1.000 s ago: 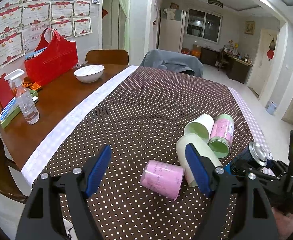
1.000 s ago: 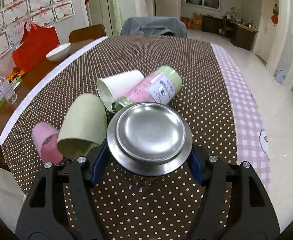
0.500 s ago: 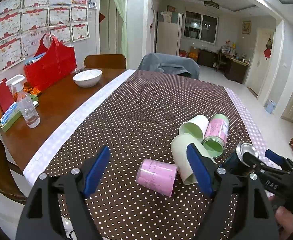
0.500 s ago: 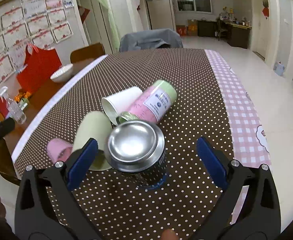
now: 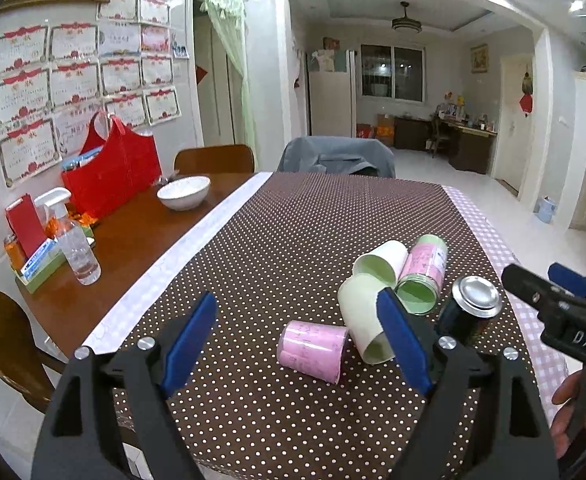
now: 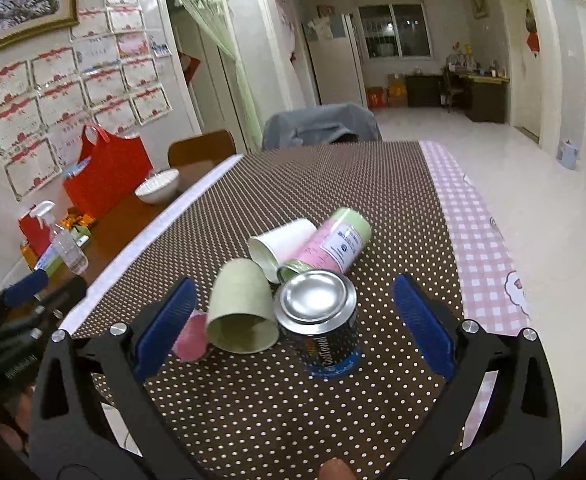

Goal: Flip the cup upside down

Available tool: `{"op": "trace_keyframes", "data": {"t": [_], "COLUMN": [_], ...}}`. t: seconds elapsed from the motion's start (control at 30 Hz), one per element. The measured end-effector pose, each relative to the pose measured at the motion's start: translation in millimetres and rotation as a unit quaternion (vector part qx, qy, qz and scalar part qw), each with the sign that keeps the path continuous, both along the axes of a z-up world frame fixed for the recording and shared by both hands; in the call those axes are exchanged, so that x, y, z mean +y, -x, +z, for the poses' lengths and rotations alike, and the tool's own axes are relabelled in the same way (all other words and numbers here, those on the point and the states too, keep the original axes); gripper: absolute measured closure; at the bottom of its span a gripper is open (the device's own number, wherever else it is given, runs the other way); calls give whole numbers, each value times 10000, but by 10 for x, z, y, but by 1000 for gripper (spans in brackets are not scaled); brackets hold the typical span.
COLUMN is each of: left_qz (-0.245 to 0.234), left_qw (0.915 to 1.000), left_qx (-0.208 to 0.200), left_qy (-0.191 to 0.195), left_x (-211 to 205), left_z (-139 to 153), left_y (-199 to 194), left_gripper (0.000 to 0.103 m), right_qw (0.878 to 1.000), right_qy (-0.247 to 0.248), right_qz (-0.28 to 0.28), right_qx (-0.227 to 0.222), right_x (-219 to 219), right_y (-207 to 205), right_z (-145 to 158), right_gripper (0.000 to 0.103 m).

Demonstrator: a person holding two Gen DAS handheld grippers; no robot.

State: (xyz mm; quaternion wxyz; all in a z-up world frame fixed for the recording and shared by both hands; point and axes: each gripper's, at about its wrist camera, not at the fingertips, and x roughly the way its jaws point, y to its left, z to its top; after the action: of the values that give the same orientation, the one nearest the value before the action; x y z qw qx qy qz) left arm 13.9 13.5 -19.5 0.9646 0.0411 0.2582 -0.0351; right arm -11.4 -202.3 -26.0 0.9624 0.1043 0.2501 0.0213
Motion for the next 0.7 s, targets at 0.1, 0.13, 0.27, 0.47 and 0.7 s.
{"op": "trace_keyframes", "data": {"t": [0.1, 0.13, 0.27, 0.47, 0.7], "left_qz": [-12, -9, -43, -48, -117], "left_qw": [9999, 9997, 9991, 9984, 9981], "left_qx": [-151, -232, -431, -568, -595], "left_qy": [27, 25, 16, 70, 122], "left_x": [-11, -22, -77, -111, -141], "left_z": [58, 90, 207, 337, 438], "left_y": [124, 172, 321, 483, 626], "left_gripper": [22, 22, 21, 21, 21], "right_qw": [9998, 9996, 9987, 9966, 9949], "right_qy": [38, 47, 87, 130, 193], "right_qz": [-19, -22, -69, -232, -446], "right_qx": [-217, -265, -500, -781, -884], "right_x": [42, 51, 58, 19, 17], "right_y": [179, 219, 403, 618, 792], "right_z": [86, 105, 223, 376, 436], "right_gripper": [6, 6, 6, 6, 6]}}
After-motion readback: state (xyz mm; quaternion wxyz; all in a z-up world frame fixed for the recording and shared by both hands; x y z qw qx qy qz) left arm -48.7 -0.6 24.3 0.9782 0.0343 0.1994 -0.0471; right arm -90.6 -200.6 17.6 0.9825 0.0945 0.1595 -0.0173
